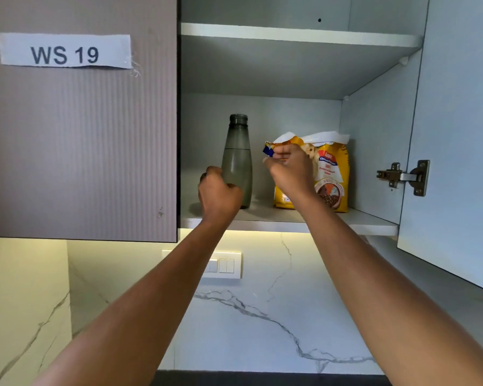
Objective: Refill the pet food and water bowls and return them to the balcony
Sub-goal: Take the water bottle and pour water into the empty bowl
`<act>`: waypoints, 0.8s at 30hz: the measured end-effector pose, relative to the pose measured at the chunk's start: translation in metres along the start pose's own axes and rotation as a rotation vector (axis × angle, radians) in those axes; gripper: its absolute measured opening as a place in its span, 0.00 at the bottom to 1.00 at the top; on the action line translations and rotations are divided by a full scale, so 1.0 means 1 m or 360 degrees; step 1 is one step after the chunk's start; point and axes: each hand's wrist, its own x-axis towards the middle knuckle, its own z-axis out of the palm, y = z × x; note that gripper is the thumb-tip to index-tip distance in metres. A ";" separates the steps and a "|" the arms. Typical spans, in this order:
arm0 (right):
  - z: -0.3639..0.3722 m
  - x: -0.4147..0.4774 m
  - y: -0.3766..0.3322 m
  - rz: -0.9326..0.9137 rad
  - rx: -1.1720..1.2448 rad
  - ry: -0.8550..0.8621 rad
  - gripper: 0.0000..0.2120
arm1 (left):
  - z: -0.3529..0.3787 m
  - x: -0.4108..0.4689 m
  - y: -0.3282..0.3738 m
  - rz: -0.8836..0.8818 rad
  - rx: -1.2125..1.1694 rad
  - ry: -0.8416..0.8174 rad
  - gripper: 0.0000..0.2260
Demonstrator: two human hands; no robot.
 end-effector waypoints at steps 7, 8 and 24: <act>0.068 0.028 -0.002 0.0247 -0.0180 -0.0388 0.42 | -0.002 0.007 0.001 -0.0149 0.0014 -0.0318 0.18; 0.075 0.028 0.000 0.0256 -0.0209 -0.0412 0.41 | -0.002 0.009 -0.002 -0.0164 -0.0026 -0.0328 0.20; 0.032 -0.020 -0.020 0.0263 -0.0105 -0.0286 0.43 | -0.035 -0.018 0.001 0.0012 -0.0230 -0.0297 0.16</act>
